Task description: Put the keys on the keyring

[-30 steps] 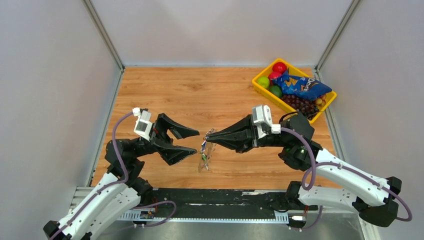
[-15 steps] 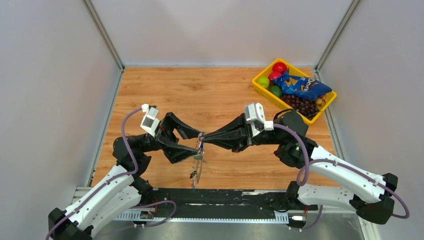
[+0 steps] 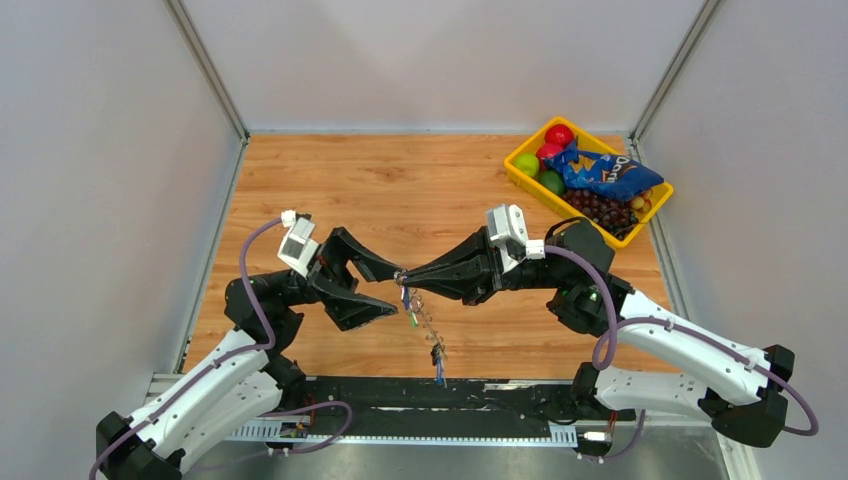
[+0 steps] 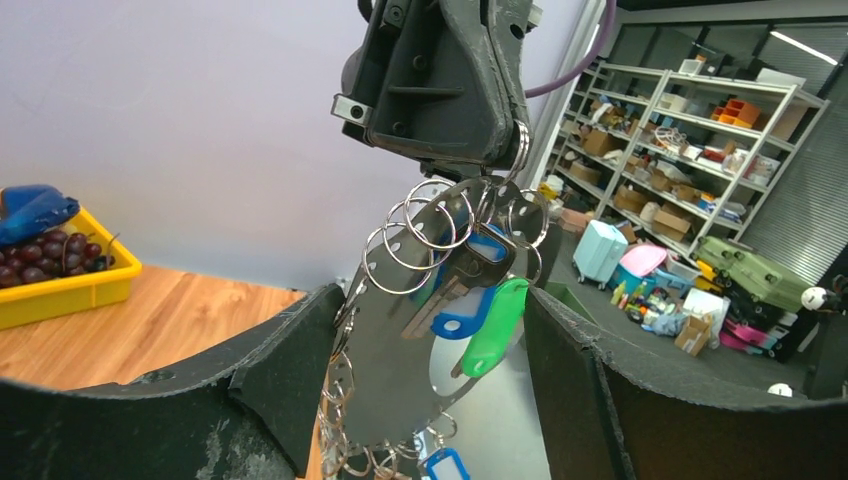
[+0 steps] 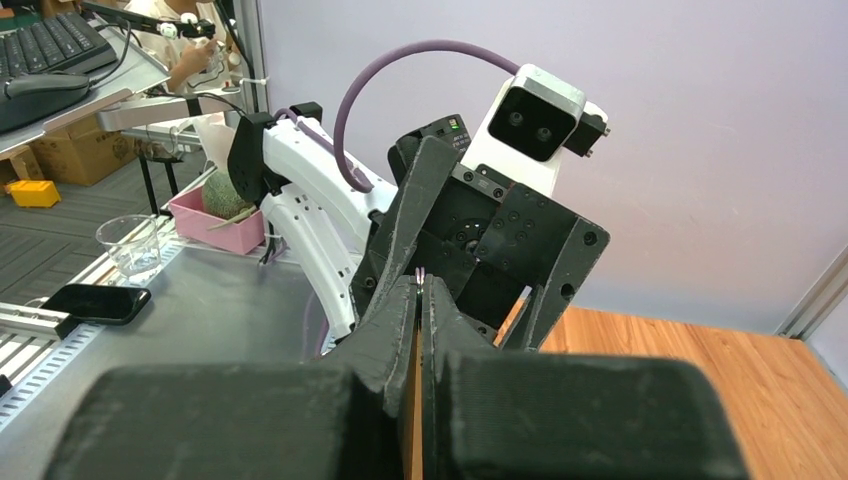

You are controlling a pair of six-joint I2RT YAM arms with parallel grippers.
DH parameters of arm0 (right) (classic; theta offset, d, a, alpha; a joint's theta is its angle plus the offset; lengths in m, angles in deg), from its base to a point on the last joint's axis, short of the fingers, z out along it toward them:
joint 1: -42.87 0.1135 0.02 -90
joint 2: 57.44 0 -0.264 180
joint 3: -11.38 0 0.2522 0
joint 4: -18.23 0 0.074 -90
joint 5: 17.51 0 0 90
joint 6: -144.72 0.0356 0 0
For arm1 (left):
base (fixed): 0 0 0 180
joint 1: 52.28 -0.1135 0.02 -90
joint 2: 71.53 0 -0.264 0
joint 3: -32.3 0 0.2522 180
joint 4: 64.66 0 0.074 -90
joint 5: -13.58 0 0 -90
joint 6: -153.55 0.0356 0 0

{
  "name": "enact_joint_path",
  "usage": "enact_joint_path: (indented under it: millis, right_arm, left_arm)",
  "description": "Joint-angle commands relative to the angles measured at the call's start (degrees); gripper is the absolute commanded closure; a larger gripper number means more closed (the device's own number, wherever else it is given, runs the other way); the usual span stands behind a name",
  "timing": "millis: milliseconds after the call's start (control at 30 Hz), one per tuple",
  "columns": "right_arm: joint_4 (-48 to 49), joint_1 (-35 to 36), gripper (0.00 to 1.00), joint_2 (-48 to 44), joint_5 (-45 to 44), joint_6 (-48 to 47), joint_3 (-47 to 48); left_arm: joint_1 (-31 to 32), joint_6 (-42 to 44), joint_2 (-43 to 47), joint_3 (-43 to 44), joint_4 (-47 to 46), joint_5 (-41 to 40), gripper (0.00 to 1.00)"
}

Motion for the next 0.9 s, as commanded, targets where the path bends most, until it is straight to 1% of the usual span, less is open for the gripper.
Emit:
enact_joint_path:
  millis: [0, 33, 100, 133, 367, 467, 533, 600, 633, 767, 867]
  right_arm:
    - [3.2, 0.0, 1.0, -0.5, -0.2, 1.3, 2.4]
    - [3.2, 0.0, 1.0, -0.5, -0.4, 1.3, 2.3]
    - [3.2, 0.0, 1.0, -0.8, -0.6, 1.3, 2.0]
    - [3.2, 0.0, 1.0, -0.9, -0.8, 1.2, 1.9]
    - [2.8, -0.1, 1.0, -1.0, -2.4, 0.9, 1.4]
    - [2.5, -0.1, 1.0, -1.2, -3.6, 0.4, 1.1]
    - [2.2, -0.1, 1.0, -1.4, -5.0, 0.1, 0.8]
    - [1.8, -0.1, 1.0, -1.7, -6.1, -0.3, 0.6]
    - [1.7, -0.1, 1.0, -1.8, -6.5, -0.5, 0.4]
    - [0.8, -0.1, 1.0, -2.7, -10.2, -0.6, 0.0]
    - [-0.3, -0.1, 1.0, -3.8, -14.4, -1.1, -0.4]
  left_arm:
    - [0.4, -0.8, -0.1, 0.9, -4.0, 0.3, 0.27]
    - [0.5, -0.8, -0.2, 0.9, -4.2, 0.4, 0.29]
    - [0.5, -0.9, -0.3, 1.2, -4.6, 0.6, 0.37]
    - [0.6, -1.0, -0.4, 1.2, -4.9, 0.7, 0.38]
    - [0.8, -2.0, -0.9, 1.0, -7.2, 1.2, 0.59]
    - [0.8, -2.1, -0.6, 1.0, -7.4, 1.3, 0.63]
    - [0.8, -2.1, -0.5, 0.9, -7.5, 1.3, 0.66]
    - [0.8, -2.2, -0.6, 0.8, -7.5, 1.4, 0.7]
    - [0.8, -2.2, -0.5, 0.8, -7.5, 1.5, 0.75]
    - [0.8, -2.0, -0.5, 0.8, -7.4, 1.8, 0.88]
    - [0.8, -1.3, -0.2, 1.0, -6.4, 1.7, 0.92]
